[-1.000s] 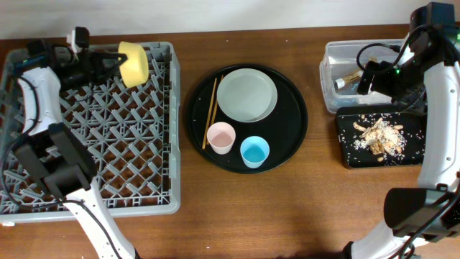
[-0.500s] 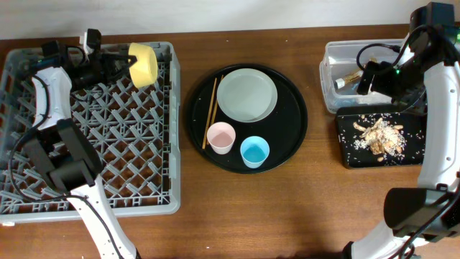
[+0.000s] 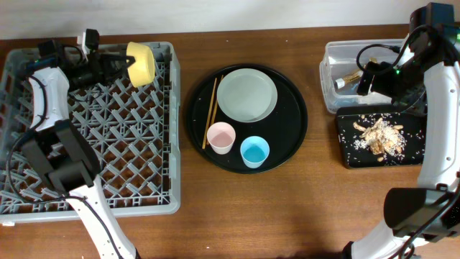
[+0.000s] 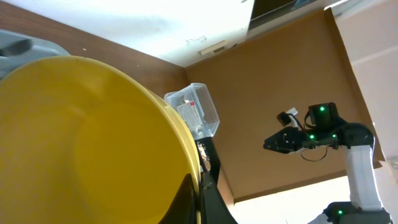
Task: Sort waste into correct bins and load items into the dishwasher rack
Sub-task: 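Lower yellow bowl into the rack's back row and release, then reach left gripper to the white plate edge and grasp it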
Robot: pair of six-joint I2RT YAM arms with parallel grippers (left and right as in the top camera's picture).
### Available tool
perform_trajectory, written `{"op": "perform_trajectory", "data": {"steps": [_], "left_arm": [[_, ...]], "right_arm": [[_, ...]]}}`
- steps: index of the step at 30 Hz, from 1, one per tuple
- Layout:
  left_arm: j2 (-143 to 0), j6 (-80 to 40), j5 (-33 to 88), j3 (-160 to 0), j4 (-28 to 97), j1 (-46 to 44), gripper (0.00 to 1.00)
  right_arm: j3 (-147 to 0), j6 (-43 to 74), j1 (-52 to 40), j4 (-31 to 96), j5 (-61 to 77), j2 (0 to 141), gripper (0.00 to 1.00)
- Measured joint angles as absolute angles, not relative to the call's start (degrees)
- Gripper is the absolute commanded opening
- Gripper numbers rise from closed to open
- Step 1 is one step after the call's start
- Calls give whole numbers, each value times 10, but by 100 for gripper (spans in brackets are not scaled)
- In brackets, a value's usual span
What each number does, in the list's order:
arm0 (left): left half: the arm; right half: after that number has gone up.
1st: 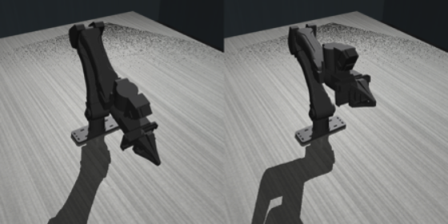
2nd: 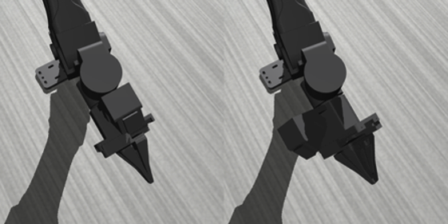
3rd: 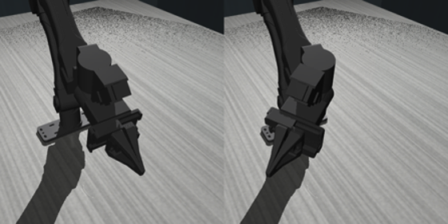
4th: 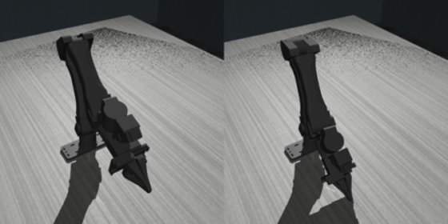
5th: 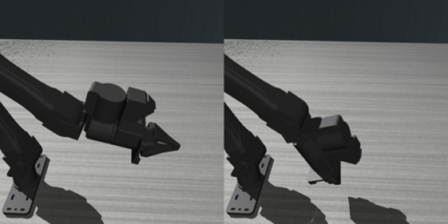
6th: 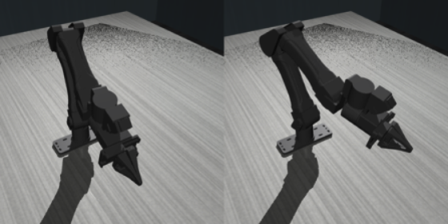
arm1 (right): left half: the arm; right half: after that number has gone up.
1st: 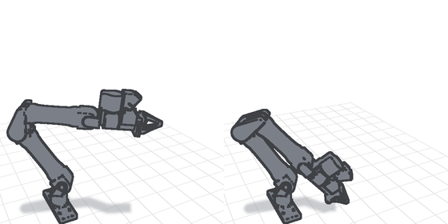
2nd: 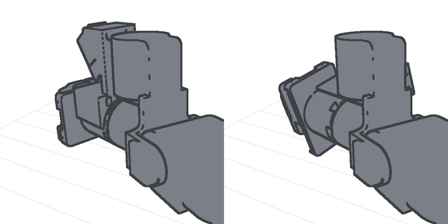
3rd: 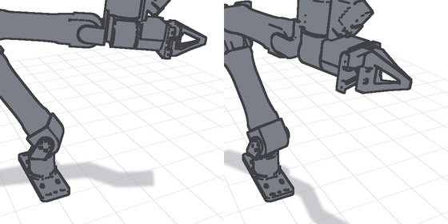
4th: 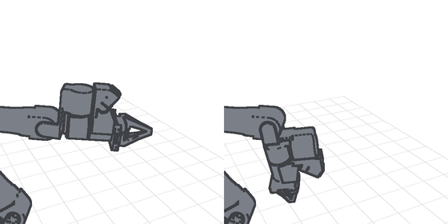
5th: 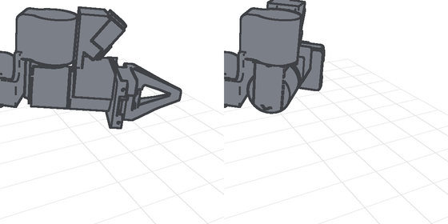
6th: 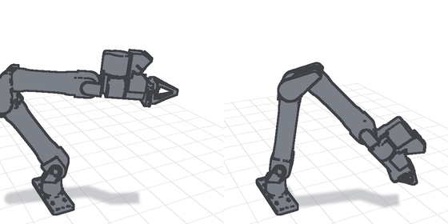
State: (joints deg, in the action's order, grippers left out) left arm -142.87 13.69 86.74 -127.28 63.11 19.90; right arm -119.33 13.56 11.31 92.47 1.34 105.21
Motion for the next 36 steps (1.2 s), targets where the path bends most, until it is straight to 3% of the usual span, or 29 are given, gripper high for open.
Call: {"op": "perform_trajectory", "data": {"steps": [3,6,7,8,10,14,29,36], "left_arm": [[-1428,135,859,-1273,631,205,1],[-1428,124,851,-1273,632,213,11],[-1428,123,848,-1273,634,215,17],[-1428,119,835,-1273,637,220,31],[-1430,114,803,-1273,646,230,49],[-1431,105,776,-1270,654,251,72],[-1428,87,839,-1298,653,306,74],[-1288,99,628,-1302,719,265,74]], "right_arm": [[-1193,135,113,925,13,1052,99],[-1193,135,113,926,13,1052,98],[-1193,135,113,926,13,1052,98],[-1193,136,113,926,13,1052,98],[-1193,135,113,926,13,1052,98],[-1193,135,113,926,13,1052,98],[-1193,135,113,926,13,1052,98],[-1193,135,113,926,13,1052,98]]}}
